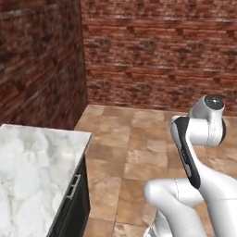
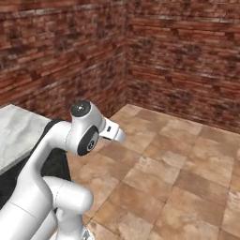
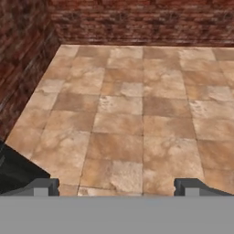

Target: Place the large bottle from the dining counter next to the other large bottle outside the sink, and place the small bottle from the dining counter next to the other small bottle inside the sink.

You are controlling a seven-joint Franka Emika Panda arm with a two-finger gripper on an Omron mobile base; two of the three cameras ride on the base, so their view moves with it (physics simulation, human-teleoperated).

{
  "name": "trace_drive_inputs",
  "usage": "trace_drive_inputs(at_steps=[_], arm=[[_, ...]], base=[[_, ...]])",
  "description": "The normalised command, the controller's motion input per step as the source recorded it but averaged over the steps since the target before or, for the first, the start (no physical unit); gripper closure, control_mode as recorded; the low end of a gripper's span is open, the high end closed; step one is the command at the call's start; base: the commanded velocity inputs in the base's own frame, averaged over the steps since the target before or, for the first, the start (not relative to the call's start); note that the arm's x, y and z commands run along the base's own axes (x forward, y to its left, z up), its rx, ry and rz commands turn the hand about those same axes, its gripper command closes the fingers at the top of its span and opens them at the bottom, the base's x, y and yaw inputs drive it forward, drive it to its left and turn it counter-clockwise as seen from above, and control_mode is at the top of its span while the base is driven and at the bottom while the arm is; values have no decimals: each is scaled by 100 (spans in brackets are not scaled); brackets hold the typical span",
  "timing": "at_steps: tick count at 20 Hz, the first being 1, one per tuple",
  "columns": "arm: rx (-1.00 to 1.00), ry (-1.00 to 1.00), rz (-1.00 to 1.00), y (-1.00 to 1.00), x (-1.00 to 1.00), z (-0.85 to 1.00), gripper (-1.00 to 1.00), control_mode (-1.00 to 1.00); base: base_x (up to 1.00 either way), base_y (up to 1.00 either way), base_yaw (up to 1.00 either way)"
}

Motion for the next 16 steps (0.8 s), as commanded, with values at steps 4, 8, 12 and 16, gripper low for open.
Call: trace_drive_inputs(at_steps=[4,8,12,16], arm=[[0,0,0,0,0,0,-100,100],[0,0,0,0,0,0,-100,100],[0,0,0,0,0,0,-100,100],[0,0,0,0,0,0,-100,100]], base=[[70,-27,-40],[69,-23,-41],[65,-23,-43],[53,-22,-46]])
